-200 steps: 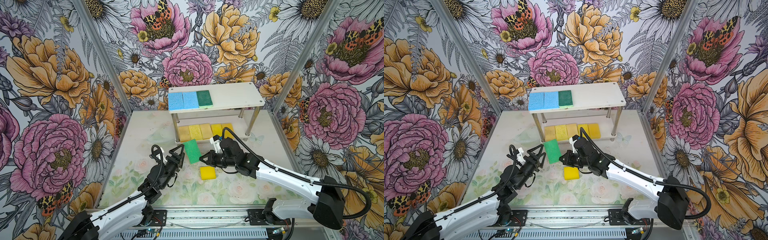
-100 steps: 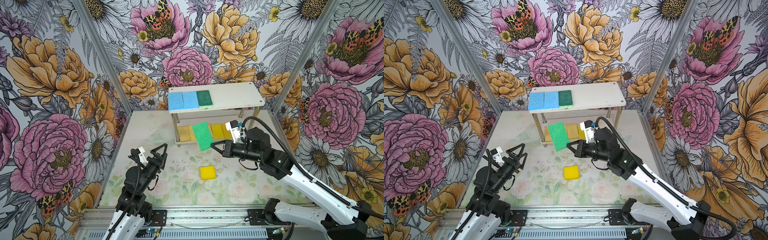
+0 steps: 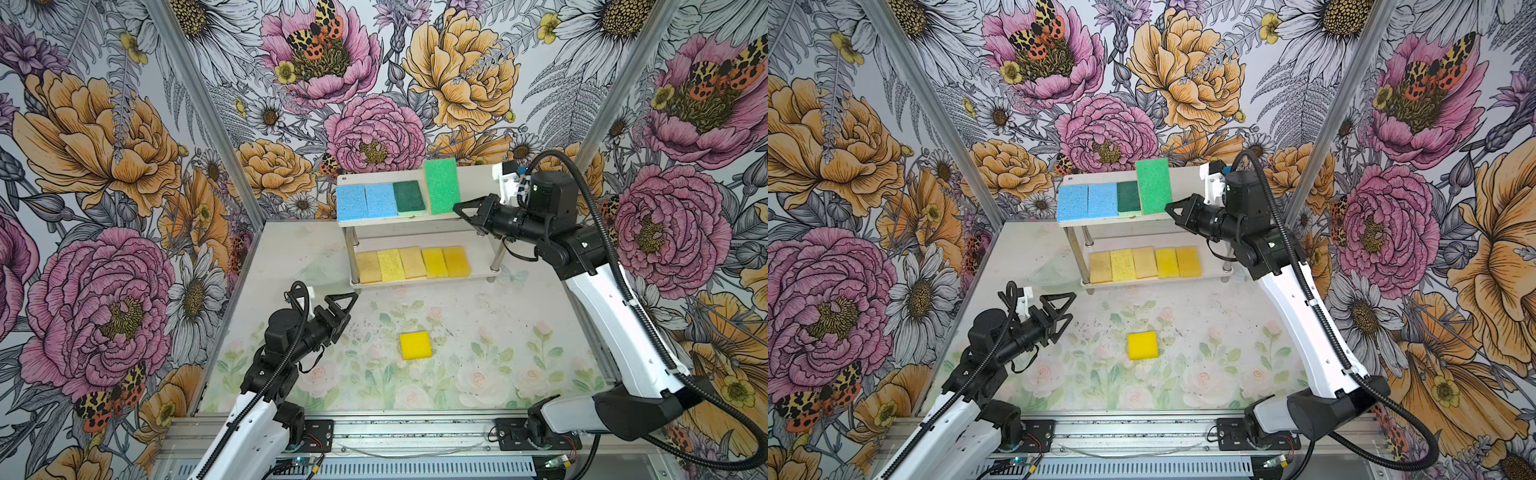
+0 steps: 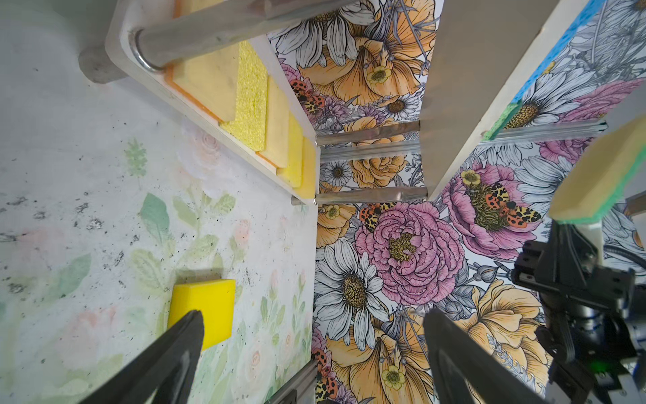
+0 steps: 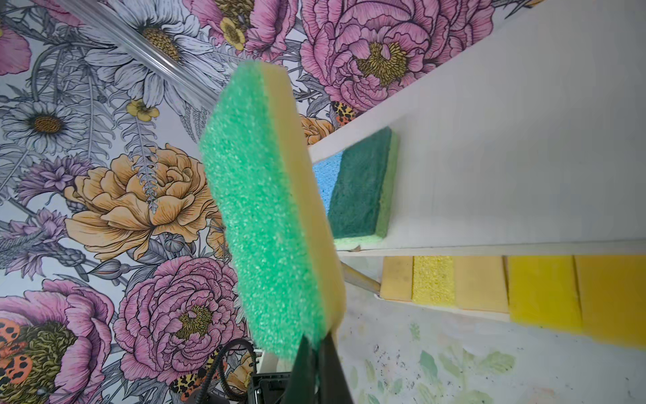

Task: Arrange cleaning sponges on a shelf
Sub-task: Place the cleaning sponge at the shelf.

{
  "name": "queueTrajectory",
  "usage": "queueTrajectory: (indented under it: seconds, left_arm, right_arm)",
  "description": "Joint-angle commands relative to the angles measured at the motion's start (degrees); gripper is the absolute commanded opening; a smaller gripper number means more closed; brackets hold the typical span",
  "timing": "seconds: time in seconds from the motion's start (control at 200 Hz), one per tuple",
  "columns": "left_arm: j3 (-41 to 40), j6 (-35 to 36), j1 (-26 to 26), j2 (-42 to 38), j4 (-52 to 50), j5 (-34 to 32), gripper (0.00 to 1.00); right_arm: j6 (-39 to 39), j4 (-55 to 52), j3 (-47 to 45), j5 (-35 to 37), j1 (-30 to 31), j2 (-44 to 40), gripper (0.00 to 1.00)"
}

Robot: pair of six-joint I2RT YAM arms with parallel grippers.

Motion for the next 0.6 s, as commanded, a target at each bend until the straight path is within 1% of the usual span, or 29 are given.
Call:
queueTrajectory:
  seconds: [0.0,0.185,0.405,0.595]
  left_arm:
    - [-0.8,1.1,0.2,0.1,1.9,3.1,0.99]
    - [-1.4,1.1,0.9,0.3,2.5,4.0,0.99]
    - [-2.5,0.2,1.4,1.4,4.6,4.7,0.99]
    - [-3.1,0.1,1.7,0.4,4.4,4.6,0.99]
  right_arm:
    - [-0.2,-2.1,4.3,-4.1,-2.6,2.7,0.0]
    - [-0.3,-2.3,6.8,-6.4,-4.8,7.2,0.0]
    - [-0.5,-2.6,8.4,-7.3,-5.6,10.6,0.0]
    - [-0.7,-2.6,8.9,-7.4,-6.0,12.5,0.0]
